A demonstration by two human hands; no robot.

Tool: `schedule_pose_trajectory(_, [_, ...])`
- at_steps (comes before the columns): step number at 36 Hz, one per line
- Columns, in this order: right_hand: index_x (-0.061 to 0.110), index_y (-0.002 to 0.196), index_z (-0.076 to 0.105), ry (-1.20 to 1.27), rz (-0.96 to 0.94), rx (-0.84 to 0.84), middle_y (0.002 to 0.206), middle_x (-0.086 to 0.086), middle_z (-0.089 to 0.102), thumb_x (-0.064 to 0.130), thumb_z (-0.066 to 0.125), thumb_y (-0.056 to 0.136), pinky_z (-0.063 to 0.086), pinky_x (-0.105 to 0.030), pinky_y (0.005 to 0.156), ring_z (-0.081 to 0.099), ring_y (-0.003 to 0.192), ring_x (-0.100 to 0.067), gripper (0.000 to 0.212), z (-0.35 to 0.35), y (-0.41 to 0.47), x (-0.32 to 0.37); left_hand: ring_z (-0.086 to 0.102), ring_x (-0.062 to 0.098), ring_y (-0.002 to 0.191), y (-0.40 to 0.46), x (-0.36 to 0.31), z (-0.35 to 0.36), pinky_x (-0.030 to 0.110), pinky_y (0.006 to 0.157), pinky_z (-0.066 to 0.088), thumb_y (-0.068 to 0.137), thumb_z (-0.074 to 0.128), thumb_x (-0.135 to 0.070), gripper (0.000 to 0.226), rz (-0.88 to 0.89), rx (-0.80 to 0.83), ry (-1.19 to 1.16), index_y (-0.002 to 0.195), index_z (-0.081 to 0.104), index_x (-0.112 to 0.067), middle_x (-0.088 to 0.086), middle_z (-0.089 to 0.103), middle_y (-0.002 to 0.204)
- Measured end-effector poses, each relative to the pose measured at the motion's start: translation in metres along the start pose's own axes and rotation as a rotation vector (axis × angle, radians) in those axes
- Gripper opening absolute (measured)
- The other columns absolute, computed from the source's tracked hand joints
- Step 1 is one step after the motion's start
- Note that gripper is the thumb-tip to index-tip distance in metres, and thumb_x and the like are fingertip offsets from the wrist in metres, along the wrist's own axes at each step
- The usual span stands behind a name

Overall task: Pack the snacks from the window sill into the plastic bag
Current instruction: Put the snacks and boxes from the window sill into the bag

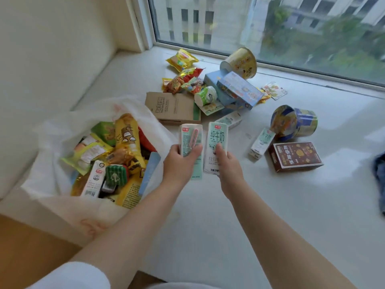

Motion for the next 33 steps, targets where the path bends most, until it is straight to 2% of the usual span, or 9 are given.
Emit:
schedule_pose_trajectory(4, [0.017, 0.097, 0.060, -0.030, -0.051, 0.075, 0.098, -0.007, 0.067, 0.042, 0.053, 0.092, 0.051, -0.041, 0.085, 0.064, 0.088, -0.022, 0.025, 0.044, -0.021, 0.011, 0.059, 0.002, 0.079, -0.010, -0.004, -0.061, 0.019, 0.065, 0.049, 0.083, 0.066, -0.042, 0.030, 0.086, -0.118, -0.044, 0.104, 0.053, -0.025, -0.013, 0.059, 0.090])
schedule_pose_trajectory(8, [0.008, 0.109, 0.057, -0.159, -0.138, 0.106, 0.098, -0.004, 0.066, 0.039, 0.052, 0.093, 0.050, -0.026, 0.066, 0.063, 0.081, -0.015, 0.035, 0.083, -0.039, 0.018, 0.061, 0.004, 0.078, -0.014, 0.009, -0.110, 0.022, 0.064, 0.049, 0.082, 0.067, -0.043, 0.033, 0.115, -0.192, -0.016, 0.105, 0.056, -0.023, -0.013, 0.061, 0.091])
schedule_pose_trajectory(12, [0.010, 0.105, 0.051, -0.263, -0.205, 0.073, 0.087, 0.003, 0.060, 0.038, 0.053, 0.093, 0.041, -0.017, 0.053, 0.058, 0.072, -0.007, 0.031, 0.120, -0.051, 0.015, 0.063, 0.015, 0.084, -0.010, 0.030, -0.155, 0.032, 0.070, 0.054, 0.081, 0.066, -0.049, 0.043, 0.123, -0.302, 0.060, 0.108, 0.054, -0.017, -0.005, 0.063, 0.097])
schedule_pose_trajectory(16, [0.010, 0.107, 0.046, -0.301, -0.187, 0.066, 0.095, 0.001, 0.058, 0.031, 0.058, 0.091, 0.047, -0.019, 0.055, 0.062, 0.081, -0.012, 0.029, 0.157, -0.056, 0.009, 0.063, 0.021, 0.089, 0.004, 0.048, -0.194, 0.040, 0.075, 0.056, 0.084, 0.065, -0.044, 0.039, 0.133, -0.387, 0.031, 0.105, 0.046, -0.018, -0.003, 0.059, 0.098])
schedule_pose_trajectory(19, [0.011, 0.107, 0.043, -0.345, -0.190, 0.096, 0.099, 0.000, 0.056, 0.025, 0.062, 0.089, 0.049, -0.022, 0.059, 0.060, 0.092, -0.018, 0.030, 0.182, -0.057, 0.008, 0.061, 0.022, 0.091, 0.016, 0.051, -0.218, 0.035, 0.075, 0.054, 0.086, 0.065, -0.037, 0.043, 0.166, -0.421, 0.017, 0.112, 0.046, -0.009, -0.001, 0.057, 0.099])
schedule_pose_trajectory(22, [0.013, 0.109, 0.042, -0.471, -0.212, 0.137, 0.102, 0.002, 0.055, 0.026, 0.063, 0.089, 0.054, -0.027, 0.065, 0.058, 0.095, -0.017, 0.032, 0.202, -0.056, 0.000, 0.060, 0.021, 0.092, 0.032, 0.057, -0.235, 0.034, 0.077, 0.052, 0.085, 0.066, -0.036, 0.048, 0.211, -0.379, 0.098, 0.116, 0.045, -0.006, -0.001, 0.057, 0.101])
schedule_pose_trajectory(25, [0.017, 0.114, 0.043, -0.715, -0.242, 0.140, 0.111, 0.000, 0.058, 0.033, 0.063, 0.087, 0.057, -0.036, 0.076, 0.059, 0.097, -0.016, 0.038, 0.208, -0.053, -0.015, 0.060, 0.020, 0.091, 0.045, 0.070, -0.244, 0.033, 0.073, 0.052, 0.084, 0.065, -0.043, 0.050, 0.209, -0.284, 0.258, 0.119, 0.044, -0.014, -0.005, 0.057, 0.102])
schedule_pose_trajectory(29, [0.020, 0.119, 0.041, -1.031, -0.306, 0.111, 0.118, 0.002, 0.055, 0.038, 0.060, 0.088, 0.052, -0.030, 0.071, 0.057, 0.105, -0.018, 0.040, 0.204, -0.049, -0.032, 0.062, 0.027, 0.092, 0.057, 0.099, -0.256, 0.040, 0.078, 0.052, 0.083, 0.065, -0.046, 0.049, 0.059, -0.127, 0.607, 0.116, 0.044, -0.016, 0.004, 0.062, 0.108])
schedule_pose_trajectory(33, [0.020, 0.122, 0.040, -1.224, -0.359, 0.067, 0.121, -0.001, 0.053, 0.027, 0.057, 0.090, 0.052, -0.037, 0.083, 0.056, 0.110, -0.022, 0.037, 0.204, -0.042, -0.041, 0.059, 0.032, 0.101, 0.056, 0.130, -0.270, 0.040, 0.077, 0.050, 0.085, 0.064, -0.043, 0.049, -0.041, -0.143, 0.760, 0.114, 0.042, -0.009, 0.013, 0.059, 0.115])
Point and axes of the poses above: each hand's wrist, its own y-axis towards the middle knuckle, its own z-axis out of the palm, x = y × z, the point moved 5 cm from there along y, towards the middle knuckle
